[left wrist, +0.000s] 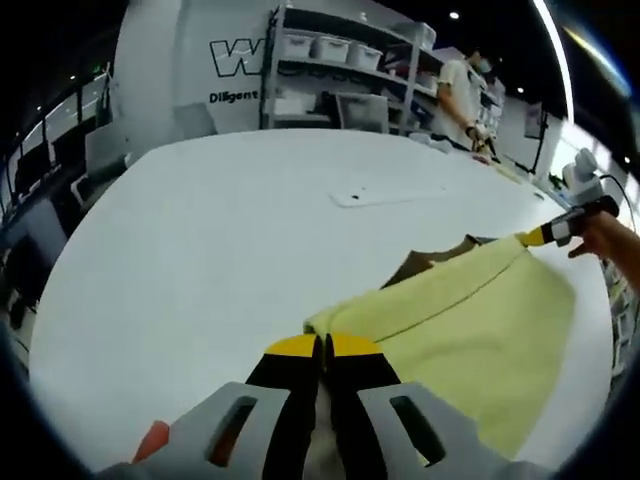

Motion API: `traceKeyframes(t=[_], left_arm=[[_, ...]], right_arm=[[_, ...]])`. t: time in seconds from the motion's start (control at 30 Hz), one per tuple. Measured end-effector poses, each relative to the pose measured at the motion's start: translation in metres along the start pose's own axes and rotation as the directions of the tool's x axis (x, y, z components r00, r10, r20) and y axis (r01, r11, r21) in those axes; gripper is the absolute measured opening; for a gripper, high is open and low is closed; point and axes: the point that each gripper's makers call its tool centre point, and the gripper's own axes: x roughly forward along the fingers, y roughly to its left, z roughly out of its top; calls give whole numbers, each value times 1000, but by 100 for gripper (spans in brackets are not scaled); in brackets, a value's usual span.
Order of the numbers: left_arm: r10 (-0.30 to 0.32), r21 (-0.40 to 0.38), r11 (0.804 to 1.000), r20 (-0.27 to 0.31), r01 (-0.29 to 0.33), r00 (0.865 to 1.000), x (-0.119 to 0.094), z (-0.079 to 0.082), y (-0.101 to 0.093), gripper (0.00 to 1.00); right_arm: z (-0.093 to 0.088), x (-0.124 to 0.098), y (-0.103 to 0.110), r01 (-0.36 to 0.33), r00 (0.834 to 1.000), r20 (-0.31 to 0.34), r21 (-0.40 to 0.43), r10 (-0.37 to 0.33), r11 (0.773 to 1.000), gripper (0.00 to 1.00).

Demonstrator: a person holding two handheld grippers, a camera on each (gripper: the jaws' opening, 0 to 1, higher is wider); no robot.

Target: Fold the garment on the visible template until the final outline fits inside the template.

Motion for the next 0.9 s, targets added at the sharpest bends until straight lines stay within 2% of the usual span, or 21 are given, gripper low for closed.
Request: traceKeyframes(t=[0.37,0.5,0.9], left_arm=[[4,-1,1000,-2,-4,1000,0,-1,2,1],[-5,-12,1000,0,5,1000,0,0,3,1],[-2,-4,1000,-6,2,1000,-11,3,2,0]], right_arm=[[-5,4,-2,-1,1000,-9,-20,1,1000,0],[-4,3,-5,-4,1000,-7,-6,4,1000,3],[1,-11,1,-13,1000,18,-23,13,1000,4]])
